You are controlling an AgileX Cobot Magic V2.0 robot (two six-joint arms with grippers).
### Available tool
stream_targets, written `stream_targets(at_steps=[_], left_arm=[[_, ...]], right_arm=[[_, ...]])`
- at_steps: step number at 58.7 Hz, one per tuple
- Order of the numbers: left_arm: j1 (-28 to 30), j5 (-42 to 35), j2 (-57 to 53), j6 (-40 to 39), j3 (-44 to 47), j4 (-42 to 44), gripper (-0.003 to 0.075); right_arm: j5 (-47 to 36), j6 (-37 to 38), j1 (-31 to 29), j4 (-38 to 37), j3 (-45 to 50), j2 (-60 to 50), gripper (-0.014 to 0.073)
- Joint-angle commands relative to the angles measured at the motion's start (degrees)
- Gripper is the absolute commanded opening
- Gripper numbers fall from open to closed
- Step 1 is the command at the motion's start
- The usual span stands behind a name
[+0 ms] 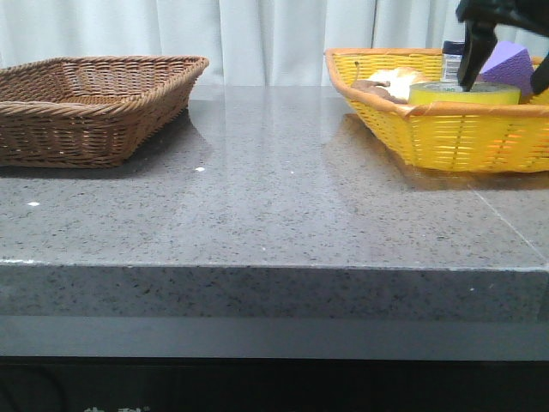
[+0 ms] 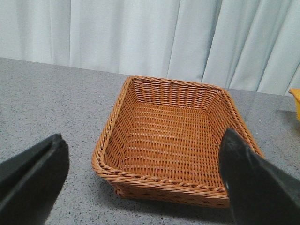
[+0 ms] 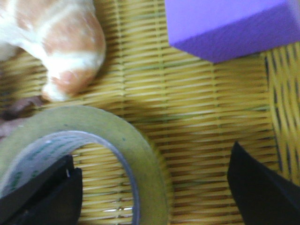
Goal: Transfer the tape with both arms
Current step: 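Lower the right gripper into the yellow basket around the tape roll, then close the right gripper on the tape roll and lift it out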
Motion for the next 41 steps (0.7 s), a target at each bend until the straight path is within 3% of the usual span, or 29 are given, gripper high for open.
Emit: stream_targets(at_steps=[1,8,24,30,41], left_arm=[[0.2,-5.1,0.5,-0.5,-2.2,-0.5,0.0639],[0.2,-5.1,0.5,-0.5,-2.2,-0.5,0.0639],[0.2,-5.1,0.5,-0.5,-2.2,-0.5,0.0639],[0.2,-5.1,0.5,-0.5,-2.2,-0.5,0.0639],[0.2,-5.1,0.5,-0.5,-2.2,-0.5,0.0639]], right_arm=[[-1.7,-0.1,-0.2,0.3,-2.1,-2.1,0.0643],[-1.7,-0.1,-0.2,0.3,-2.1,-1.5,0.0607],[-1.8,-0.1,-0.2,0.3,-2.1,-1.5,0.0258],[-1.8,-0.1,-0.2,0.3,-2.1,-1.5,0.0212],[-1.7,-0.1,-0.2,0.3,-2.2,-2.1,0.0211]])
